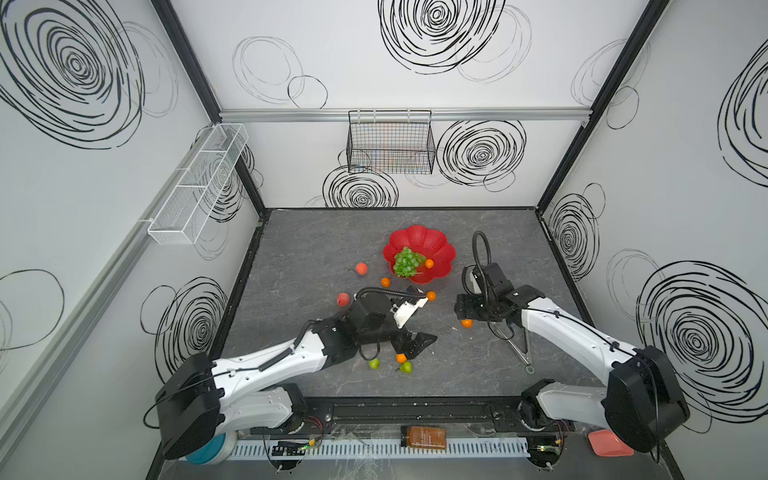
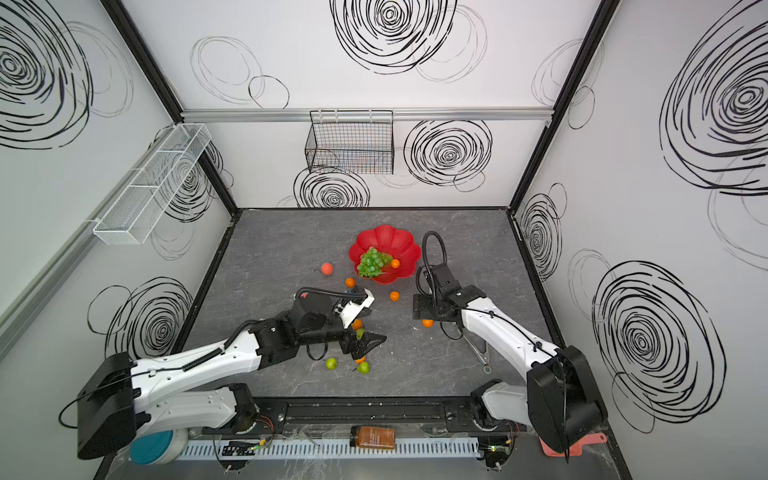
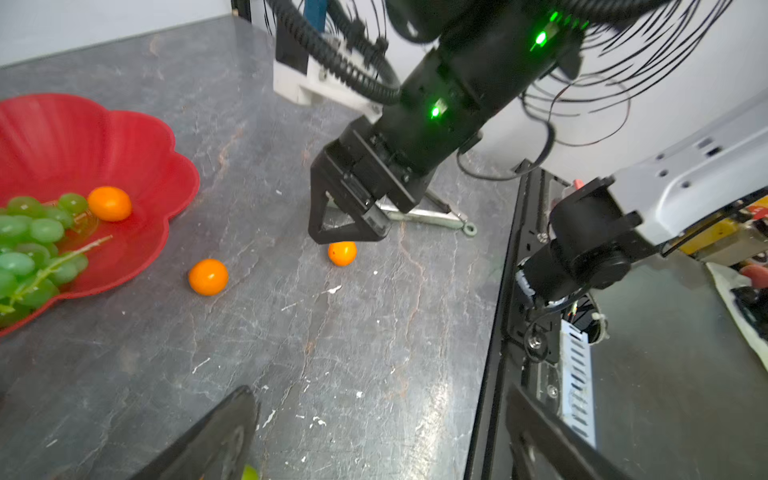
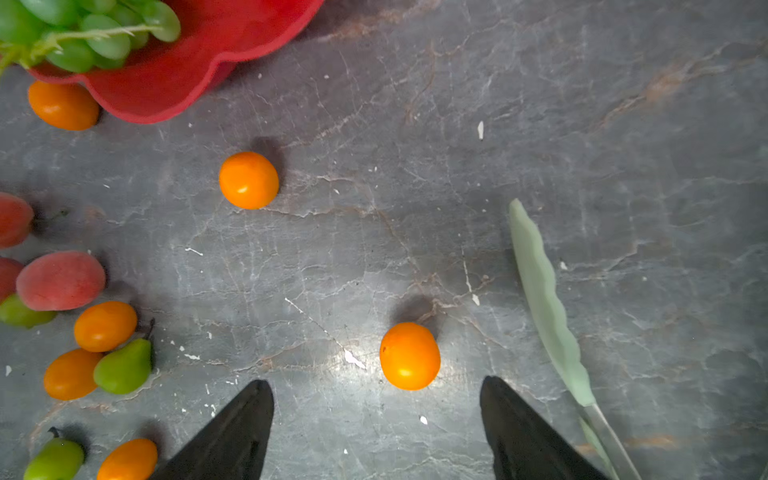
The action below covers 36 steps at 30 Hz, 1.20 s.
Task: Place and organize the fake fruits in the fruit bowl
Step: 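Move the right gripper back over another kumquat near the tongs, then lower and close the right gripper on the kumquat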
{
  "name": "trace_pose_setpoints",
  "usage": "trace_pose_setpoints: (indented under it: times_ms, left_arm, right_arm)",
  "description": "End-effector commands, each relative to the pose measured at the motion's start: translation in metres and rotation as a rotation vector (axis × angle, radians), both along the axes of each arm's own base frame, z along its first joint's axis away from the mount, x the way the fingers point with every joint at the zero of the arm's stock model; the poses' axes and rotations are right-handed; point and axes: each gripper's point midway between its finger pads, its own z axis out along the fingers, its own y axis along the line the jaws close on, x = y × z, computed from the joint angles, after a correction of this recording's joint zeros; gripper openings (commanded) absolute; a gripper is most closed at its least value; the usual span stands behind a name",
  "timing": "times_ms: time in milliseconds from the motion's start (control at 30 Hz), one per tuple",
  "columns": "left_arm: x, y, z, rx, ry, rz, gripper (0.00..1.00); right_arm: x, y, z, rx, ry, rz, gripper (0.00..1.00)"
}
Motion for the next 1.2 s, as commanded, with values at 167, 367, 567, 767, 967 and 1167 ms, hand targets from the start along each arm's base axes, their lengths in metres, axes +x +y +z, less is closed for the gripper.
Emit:
trace_pose_setpoints:
  times_ms: [167, 367, 567, 767, 967, 1167]
  left_arm:
    - [-0.008, -0.016, -0.017, 0.055, 0.038, -0.073, 0.96]
    - [-0.004, -0.013, -0.019, 0.072, 0.016, -0.057, 0.96]
    - [-0.005, -0.013, -0.021, 0.085, 0.009, -0.064, 0.96]
    - [-0.005, -0.012, -0.022, 0.094, -0.004, -0.063, 0.96]
    - [-0.004, -0.011, -0.023, 0.1, -0.006, -0.059, 0.96]
    - [-0.004, -0.011, -0.023, 0.102, -0.005, -0.059, 0.96]
  right_arm:
    - [-0.014, -0.01, -0.034, -0.064, 0.133, -0.042, 0.75]
    - [-0.014, -0.012, -0.048, -0.094, 0.171, -0.048, 0.69]
    - [-0.015, -0.011, -0.056, -0.098, 0.188, -0.049, 0.64]
    - [-0.016, -0.01, -0.065, -0.096, 0.206, -0.051, 0.57]
    - [-0.014, -0.01, -0.069, -0.1, 0.208, -0.052, 0.54]
    - [-0.011, -0.008, -0.071, -0.097, 0.206, -0.056, 0.53]
